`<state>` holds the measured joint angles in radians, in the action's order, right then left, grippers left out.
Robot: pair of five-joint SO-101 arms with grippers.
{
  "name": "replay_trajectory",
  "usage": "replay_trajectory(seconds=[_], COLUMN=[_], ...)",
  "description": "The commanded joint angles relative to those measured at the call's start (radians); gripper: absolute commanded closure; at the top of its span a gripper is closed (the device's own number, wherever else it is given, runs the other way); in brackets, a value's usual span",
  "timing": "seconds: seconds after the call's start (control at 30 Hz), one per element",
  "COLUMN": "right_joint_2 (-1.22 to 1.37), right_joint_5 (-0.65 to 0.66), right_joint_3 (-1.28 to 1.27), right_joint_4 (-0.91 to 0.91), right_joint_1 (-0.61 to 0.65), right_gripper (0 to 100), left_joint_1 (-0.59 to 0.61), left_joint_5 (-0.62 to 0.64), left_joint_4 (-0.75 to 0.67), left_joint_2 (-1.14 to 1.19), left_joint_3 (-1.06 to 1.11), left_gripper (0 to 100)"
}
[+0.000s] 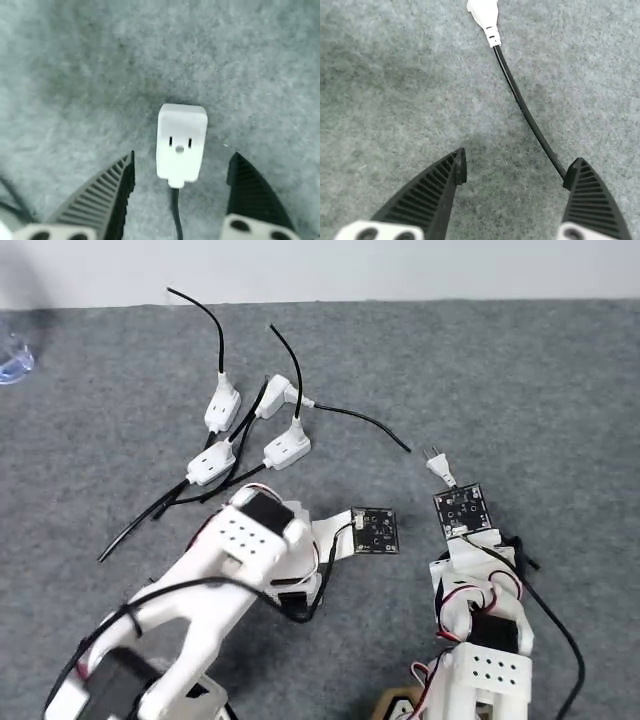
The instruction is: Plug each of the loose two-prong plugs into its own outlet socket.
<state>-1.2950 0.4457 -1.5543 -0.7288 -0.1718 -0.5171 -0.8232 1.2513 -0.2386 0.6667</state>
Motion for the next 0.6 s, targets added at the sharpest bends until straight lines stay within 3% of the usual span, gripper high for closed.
replay_trajectory(seconds=[0.0, 0.2, 0.4, 0.57], right_joint_2=[-0.005, -0.005, -0.005, -0.005], right_joint_5=[0.009, 0.009, 0.009, 0.009], right_joint_3=[0.021, 0.021, 0.021, 0.021], right_joint_4=[-0.008, -0.008, -0.008, -0.008], right_joint_1=[0.005, 0.005, 0.007, 0.007], right_gripper=[69.7, 69.7, 69.7, 69.7], left_joint_1=[0.005, 0.0, 0.0, 0.0], left_joint_5=[0.014, 0.049, 0.051, 0.049], left_joint_4=[-0.017, -0.152, -0.196, -0.146], left_joint_2=[-0.1, -0.075, 0.025, 0.109], left_joint_3=[0.11, 0.24, 0.232, 0.153], left_gripper=[72, 72, 72, 72])
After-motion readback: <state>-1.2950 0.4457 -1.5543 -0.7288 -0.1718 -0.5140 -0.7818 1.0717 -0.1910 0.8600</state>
